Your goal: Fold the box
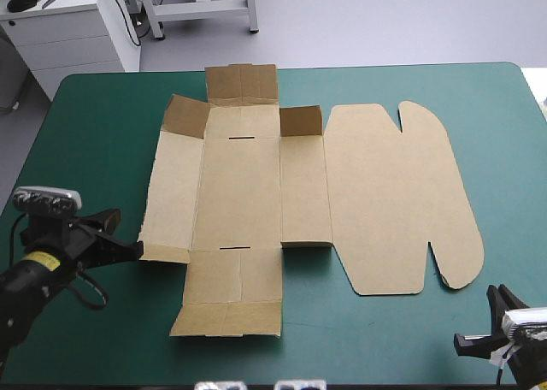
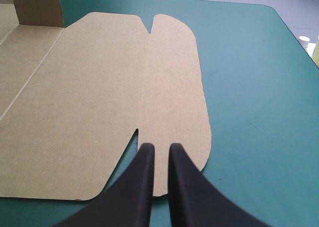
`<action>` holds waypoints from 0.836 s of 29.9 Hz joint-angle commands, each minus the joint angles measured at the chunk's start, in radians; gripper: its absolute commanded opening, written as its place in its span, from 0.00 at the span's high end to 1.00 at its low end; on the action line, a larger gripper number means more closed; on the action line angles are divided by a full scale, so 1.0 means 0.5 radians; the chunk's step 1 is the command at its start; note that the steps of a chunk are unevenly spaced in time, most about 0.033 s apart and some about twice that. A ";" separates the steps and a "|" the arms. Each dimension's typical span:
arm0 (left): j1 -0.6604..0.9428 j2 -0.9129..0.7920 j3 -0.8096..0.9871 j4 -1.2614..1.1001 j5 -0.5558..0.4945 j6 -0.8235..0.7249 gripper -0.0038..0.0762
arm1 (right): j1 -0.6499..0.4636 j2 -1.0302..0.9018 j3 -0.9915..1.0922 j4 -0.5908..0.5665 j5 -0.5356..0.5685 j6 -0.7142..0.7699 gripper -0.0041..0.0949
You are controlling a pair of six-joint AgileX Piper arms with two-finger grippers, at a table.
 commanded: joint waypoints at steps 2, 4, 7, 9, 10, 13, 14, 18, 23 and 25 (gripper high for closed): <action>0.005 0.402 -0.249 0.053 0.134 -0.021 0.95 | -0.012 -0.047 -0.056 -0.010 -0.140 -0.006 0.87; 0.008 0.554 -0.316 0.058 0.182 0.021 0.93 | -0.012 -0.047 -0.056 -0.010 -0.140 -0.006 0.87; 0.008 0.720 -0.396 0.040 0.185 0.037 0.93 | -0.012 -0.047 -0.056 -0.010 -0.140 -0.006 0.87; 0.039 0.823 -0.453 0.017 0.213 0.037 0.93 | -0.012 -0.047 -0.056 -0.010 -0.140 -0.006 0.87; 0.080 0.881 -0.485 -0.008 0.244 0.053 0.93 | -0.012 -0.047 -0.056 -0.010 -0.140 -0.006 0.87; 0.277 1.047 -0.566 -0.292 0.323 0.202 0.93 | -0.012 -0.047 -0.056 -0.010 -0.140 -0.006 0.87; 0.360 1.098 -0.587 -0.447 0.356 0.296 0.93 | -0.012 -0.047 -0.056 -0.010 -0.140 -0.006 0.87; 0.649 1.294 -0.674 -0.893 0.595 0.572 0.93 | -0.012 -0.047 -0.056 -0.010 -0.140 -0.006 0.87; 0.751 1.601 -0.858 -0.889 0.838 0.549 0.93 | -0.012 -0.047 -0.056 -0.010 -0.140 -0.006 0.87; 0.751 1.726 -0.932 -0.884 0.901 0.507 0.93 | -0.012 -0.047 -0.056 -0.010 -0.140 -0.006 0.87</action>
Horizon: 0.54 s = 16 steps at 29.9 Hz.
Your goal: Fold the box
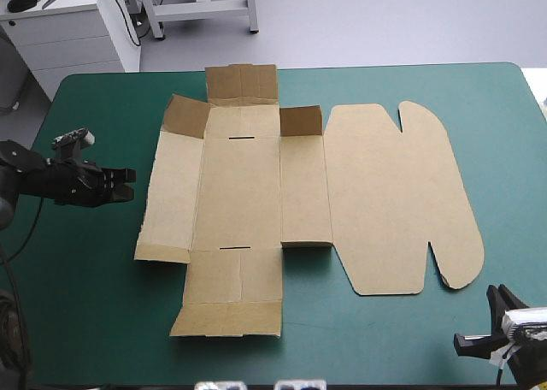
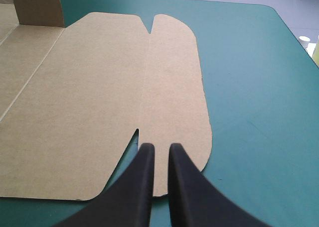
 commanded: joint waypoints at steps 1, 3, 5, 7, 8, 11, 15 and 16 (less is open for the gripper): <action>0.008 0.123 -0.169 -0.119 0.104 -0.055 0.94 | -0.012 -0.047 -0.056 -0.010 -0.140 -0.006 0.87; 0.008 0.207 -0.219 -0.115 0.131 -0.078 0.94 | -0.012 -0.047 -0.056 -0.010 -0.140 -0.006 0.87; 0.008 0.276 -0.260 -0.115 0.161 -0.083 0.94 | -0.012 -0.047 -0.056 -0.010 -0.140 -0.006 0.87; 0.008 0.313 -0.268 -0.115 0.153 -0.083 0.94 | -0.012 -0.047 -0.056 -0.010 -0.140 -0.006 0.87; 0.008 0.324 -0.268 -0.099 0.141 -0.070 0.94 | -0.012 -0.047 -0.056 -0.010 -0.140 -0.006 0.87; 0.008 0.358 -0.268 -0.030 0.102 -0.069 0.92 | -0.012 -0.047 -0.056 -0.010 -0.140 -0.006 0.87; 0.004 0.384 -0.268 -0.035 0.099 -0.009 0.79 | -0.012 -0.047 -0.056 -0.010 -0.140 -0.006 0.87; 0.004 0.388 -0.268 -0.035 0.099 -0.005 0.73 | -0.012 -0.047 -0.056 -0.010 -0.140 -0.006 0.87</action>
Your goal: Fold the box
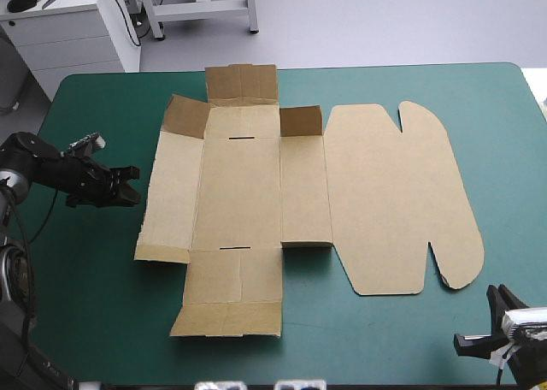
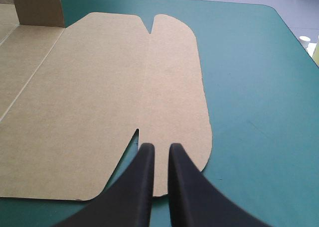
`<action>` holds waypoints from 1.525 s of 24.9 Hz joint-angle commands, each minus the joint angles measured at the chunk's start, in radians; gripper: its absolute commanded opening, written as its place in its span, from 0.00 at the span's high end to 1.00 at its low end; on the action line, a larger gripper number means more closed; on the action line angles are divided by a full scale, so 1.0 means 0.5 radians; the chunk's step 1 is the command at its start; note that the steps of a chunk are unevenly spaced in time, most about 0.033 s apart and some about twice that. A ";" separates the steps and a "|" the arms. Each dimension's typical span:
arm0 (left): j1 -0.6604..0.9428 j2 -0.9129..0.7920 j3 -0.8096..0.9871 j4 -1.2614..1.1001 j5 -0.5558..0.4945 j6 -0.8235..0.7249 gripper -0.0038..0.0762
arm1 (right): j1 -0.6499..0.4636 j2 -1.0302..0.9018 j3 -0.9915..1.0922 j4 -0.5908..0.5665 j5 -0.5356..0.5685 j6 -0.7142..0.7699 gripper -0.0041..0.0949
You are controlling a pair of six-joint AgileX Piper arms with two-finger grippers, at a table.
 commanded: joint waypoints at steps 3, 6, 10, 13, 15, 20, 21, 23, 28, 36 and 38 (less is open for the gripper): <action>-0.004 -0.065 -0.057 -0.076 -0.010 0.024 0.53 | -0.012 -0.047 -0.056 -0.012 -0.140 -0.006 0.87; -0.007 -0.045 -0.057 -0.086 -0.033 -0.029 0.37 | -0.012 -0.047 -0.056 -0.012 -0.140 -0.006 0.87; -0.021 -0.008 -0.044 -0.187 -0.033 -0.051 0.33 | -0.012 -0.047 -0.056 -0.012 -0.140 -0.006 0.87; -0.059 0.015 -0.044 -0.192 -0.033 -0.051 0.33 | -0.012 -0.047 -0.056 -0.012 -0.140 -0.006 0.87; -0.110 0.037 -0.044 -0.231 -0.026 -0.051 0.33 | -0.012 -0.047 -0.056 -0.012 -0.140 -0.006 0.87; -0.280 0.118 -0.044 -0.191 -0.026 -0.026 0.33 | -0.012 -0.047 -0.056 -0.012 -0.140 -0.006 0.87; -0.309 0.139 -0.044 -0.182 -0.023 -0.026 0.34 | -0.012 -0.047 -0.056 -0.012 -0.140 -0.006 0.87; -0.352 0.179 -0.044 -0.187 -0.022 -0.030 0.34 | -0.012 -0.047 -0.056 -0.012 -0.140 -0.006 0.87; -0.327 0.179 -0.044 -0.229 -0.002 -0.019 0.72 | -0.012 -0.047 -0.056 -0.012 -0.140 -0.006 0.87; -0.321 0.175 -0.268 -0.207 0.273 0.001 0.96 | -0.012 -0.047 -0.056 -0.012 -0.140 -0.006 0.87; -0.354 0.150 -0.460 -0.127 0.277 -0.028 0.96 | -0.012 -0.047 -0.056 -0.012 -0.140 -0.006 0.87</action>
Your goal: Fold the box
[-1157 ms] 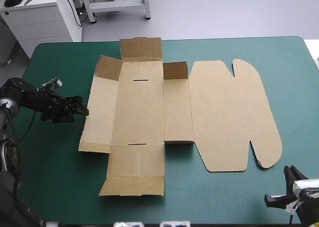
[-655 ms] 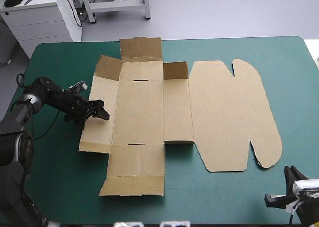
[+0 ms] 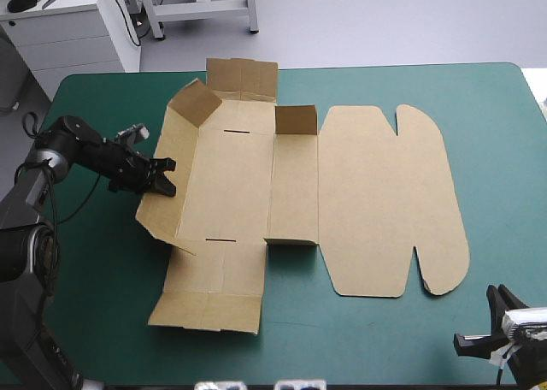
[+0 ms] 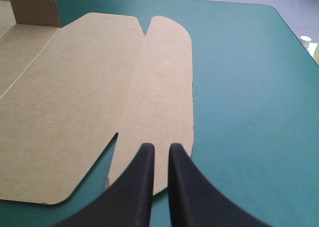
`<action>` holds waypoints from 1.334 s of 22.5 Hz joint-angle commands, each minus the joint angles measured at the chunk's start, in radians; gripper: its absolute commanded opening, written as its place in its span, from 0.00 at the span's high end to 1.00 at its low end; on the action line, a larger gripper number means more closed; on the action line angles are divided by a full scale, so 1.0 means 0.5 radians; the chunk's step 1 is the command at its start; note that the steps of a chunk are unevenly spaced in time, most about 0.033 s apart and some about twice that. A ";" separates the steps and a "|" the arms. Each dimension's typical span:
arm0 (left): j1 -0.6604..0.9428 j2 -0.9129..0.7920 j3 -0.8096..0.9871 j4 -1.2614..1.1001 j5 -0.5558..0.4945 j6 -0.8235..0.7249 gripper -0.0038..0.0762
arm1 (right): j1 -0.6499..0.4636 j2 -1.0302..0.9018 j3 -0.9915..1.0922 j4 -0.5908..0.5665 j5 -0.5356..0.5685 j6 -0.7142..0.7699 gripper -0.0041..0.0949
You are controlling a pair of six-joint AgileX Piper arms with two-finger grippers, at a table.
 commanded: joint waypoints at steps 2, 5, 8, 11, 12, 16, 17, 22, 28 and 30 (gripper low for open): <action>-0.075 -0.155 -0.344 0.136 0.171 -0.019 0.96 | -0.012 -0.047 -0.056 -0.016 -0.140 -0.006 0.87; -0.193 -0.169 -0.587 0.397 0.158 -0.019 0.96 | -0.012 -0.047 -0.056 -0.016 -0.140 -0.006 0.87; -0.415 -0.169 -0.879 0.707 0.158 -0.016 0.96 | -0.012 -0.047 -0.056 -0.016 -0.140 -0.006 0.87; -0.647 -0.169 -1.061 1.017 0.158 0.099 0.96 | -0.012 -0.047 -0.056 -0.016 -0.140 -0.006 0.87; -0.742 -0.169 -1.060 1.117 0.158 0.265 0.96 | -0.012 -0.047 -0.056 -0.012 -0.140 -0.006 0.87; -1.071 -0.169 -1.057 1.639 0.138 0.440 0.96 | -0.012 -0.047 -0.056 -0.012 -0.140 -0.006 0.87; -1.120 -0.169 -1.057 1.743 0.128 0.440 0.96 | -0.012 -0.047 -0.056 -0.012 -0.140 -0.006 0.87; -1.277 -0.169 -1.057 2.042 0.124 0.527 0.96 | -0.012 -0.047 -0.056 -0.008 -0.140 -0.006 0.87; -1.457 -0.169 -1.057 2.080 -0.242 0.632 0.96 | -0.012 -0.047 -0.056 -0.008 -0.140 -0.006 0.87; -1.530 -0.169 -1.057 2.152 -0.331 0.632 0.96 | -0.012 -0.047 -0.056 -0.008 -0.140 -0.006 0.87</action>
